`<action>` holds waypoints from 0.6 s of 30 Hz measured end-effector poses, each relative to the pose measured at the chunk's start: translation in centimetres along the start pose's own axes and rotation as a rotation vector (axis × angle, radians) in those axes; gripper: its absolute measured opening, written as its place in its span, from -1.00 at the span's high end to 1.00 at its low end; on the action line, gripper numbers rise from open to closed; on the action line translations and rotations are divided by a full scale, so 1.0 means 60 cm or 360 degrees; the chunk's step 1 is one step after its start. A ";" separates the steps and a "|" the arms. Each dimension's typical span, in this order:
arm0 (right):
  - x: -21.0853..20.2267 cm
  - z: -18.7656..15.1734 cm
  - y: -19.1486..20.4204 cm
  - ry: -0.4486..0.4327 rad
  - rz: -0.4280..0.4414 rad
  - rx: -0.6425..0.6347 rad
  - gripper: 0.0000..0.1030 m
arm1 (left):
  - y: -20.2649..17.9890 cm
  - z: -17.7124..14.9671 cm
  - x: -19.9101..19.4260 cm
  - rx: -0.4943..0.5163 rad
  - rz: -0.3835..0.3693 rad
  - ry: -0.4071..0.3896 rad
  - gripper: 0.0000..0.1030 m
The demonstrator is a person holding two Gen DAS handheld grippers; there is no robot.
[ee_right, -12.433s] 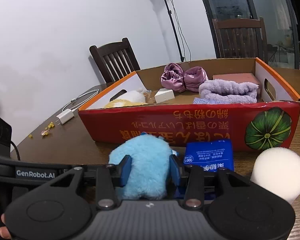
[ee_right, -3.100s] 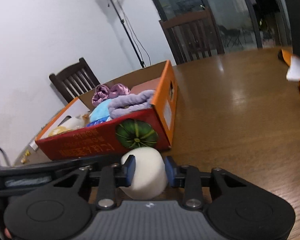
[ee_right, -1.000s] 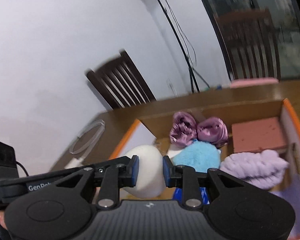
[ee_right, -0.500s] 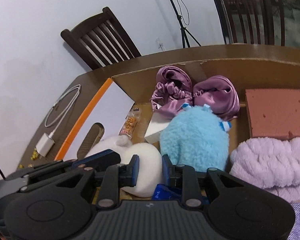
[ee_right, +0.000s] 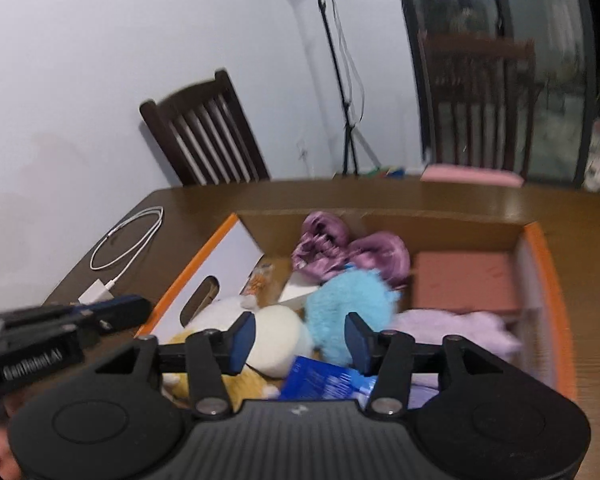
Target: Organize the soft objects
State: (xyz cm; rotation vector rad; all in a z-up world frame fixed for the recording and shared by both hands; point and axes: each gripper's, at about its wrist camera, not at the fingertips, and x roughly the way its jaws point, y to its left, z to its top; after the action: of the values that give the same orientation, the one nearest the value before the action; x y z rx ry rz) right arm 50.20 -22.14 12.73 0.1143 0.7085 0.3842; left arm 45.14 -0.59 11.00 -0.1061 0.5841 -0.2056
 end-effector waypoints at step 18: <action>-0.325 -0.186 -0.030 -0.0468 -0.0425 -0.0185 -0.68 | -0.058 -0.133 -0.236 0.0166 0.0255 -0.0404 -0.86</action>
State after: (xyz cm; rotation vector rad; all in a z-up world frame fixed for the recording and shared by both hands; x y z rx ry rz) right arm 29.94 -31.52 15.80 -0.0342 0.4024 0.1469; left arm 28.62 -1.15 12.52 0.0159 0.3266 -0.0649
